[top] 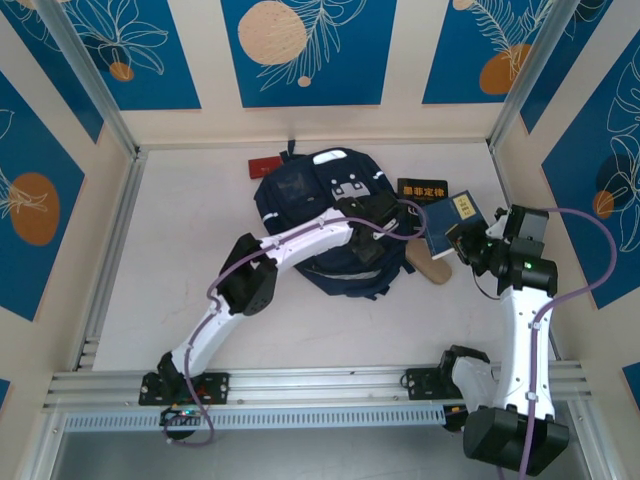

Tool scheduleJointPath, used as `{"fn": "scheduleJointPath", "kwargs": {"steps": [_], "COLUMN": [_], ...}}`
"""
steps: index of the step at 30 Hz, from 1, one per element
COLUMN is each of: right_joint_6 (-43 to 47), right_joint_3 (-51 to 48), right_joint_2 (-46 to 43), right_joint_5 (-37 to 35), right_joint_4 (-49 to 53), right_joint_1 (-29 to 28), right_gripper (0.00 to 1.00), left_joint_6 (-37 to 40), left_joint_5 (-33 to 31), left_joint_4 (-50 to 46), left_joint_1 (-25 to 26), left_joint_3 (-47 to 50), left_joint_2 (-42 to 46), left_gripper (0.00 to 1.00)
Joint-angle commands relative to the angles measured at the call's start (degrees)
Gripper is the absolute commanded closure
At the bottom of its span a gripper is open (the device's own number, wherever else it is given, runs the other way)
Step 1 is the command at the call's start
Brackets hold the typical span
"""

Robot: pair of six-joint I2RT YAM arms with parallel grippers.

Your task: Pack books, pencil case, and school supplies into a backpack

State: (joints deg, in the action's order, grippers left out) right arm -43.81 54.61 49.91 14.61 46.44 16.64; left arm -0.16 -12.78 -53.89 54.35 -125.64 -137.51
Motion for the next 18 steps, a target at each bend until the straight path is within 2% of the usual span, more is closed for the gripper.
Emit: {"fn": "scheduleJointPath", "kwargs": {"steps": [1, 6, 9, 12, 16, 18], "right_joint_6": [1.6, 1.4, 1.6, 2.2, 2.7, 2.8], "right_joint_3": [-0.1, -0.5, -0.3, 0.2, 0.2, -0.2], "right_joint_2": [-1.2, -1.8, -2.4, -2.8, -2.8, -3.2], "right_joint_5": [2.5, 1.6, -0.4, -1.7, -1.4, -0.2], "right_joint_4": [0.6, 1.2, 1.9, 2.7, 3.5, 3.7], "right_joint_1": [0.6, 0.6, 0.6, 0.6, 0.6, 0.7], "right_gripper": [0.95, 0.95, 0.95, 0.94, 0.95, 0.95], "left_joint_6": [1.9, -0.4, -1.7, -3.0, -6.2, -8.5], "left_joint_5": [-3.9, -3.0, -4.1, -3.7, -4.2, -6.9], "left_joint_4": [-2.5, -2.3, -2.8, -2.5, -0.7, 0.1], "left_joint_1": [-0.2, -0.2, -0.1, -0.1, -0.2, -0.2], "left_joint_3": [-2.2, -2.2, -2.0, -1.0, 0.3, 0.4], "left_joint_2": [-1.5, 0.8, 3.4, 7.3, 13.3, 16.2], "left_gripper": [0.48, 0.79, 0.93, 1.00, 1.00, 1.00]}}
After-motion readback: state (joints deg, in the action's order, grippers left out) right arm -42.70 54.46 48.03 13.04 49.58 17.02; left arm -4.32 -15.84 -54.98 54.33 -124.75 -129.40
